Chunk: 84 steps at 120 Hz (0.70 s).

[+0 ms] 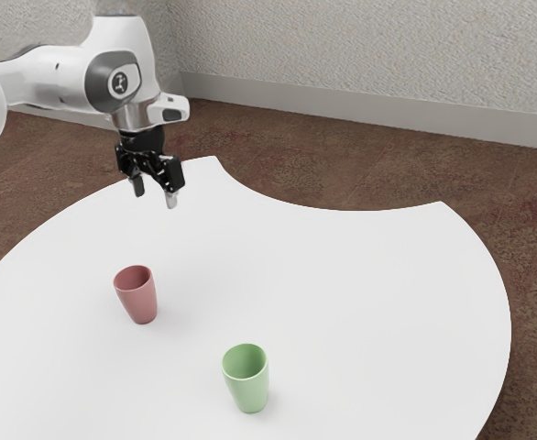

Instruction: Place the left cup onto the right cup

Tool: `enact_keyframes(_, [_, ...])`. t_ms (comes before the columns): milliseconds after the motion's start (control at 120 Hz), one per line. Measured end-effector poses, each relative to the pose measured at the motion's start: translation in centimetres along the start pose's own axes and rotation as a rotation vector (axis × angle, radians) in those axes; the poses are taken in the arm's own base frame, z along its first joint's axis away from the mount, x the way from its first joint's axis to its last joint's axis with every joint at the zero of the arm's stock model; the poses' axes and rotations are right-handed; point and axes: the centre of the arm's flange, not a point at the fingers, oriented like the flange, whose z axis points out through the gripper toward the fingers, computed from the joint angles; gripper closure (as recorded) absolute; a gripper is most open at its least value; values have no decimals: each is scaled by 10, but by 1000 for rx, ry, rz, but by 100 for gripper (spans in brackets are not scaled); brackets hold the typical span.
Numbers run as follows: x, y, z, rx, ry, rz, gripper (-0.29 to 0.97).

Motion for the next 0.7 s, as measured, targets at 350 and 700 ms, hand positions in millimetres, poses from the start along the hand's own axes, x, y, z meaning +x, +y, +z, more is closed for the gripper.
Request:
enact_keyframes(350, [-7, 16, 23, 7, 9, 28, 2])
enact_keyframes(700, [-22, 29, 35, 6, 20, 50, 2])
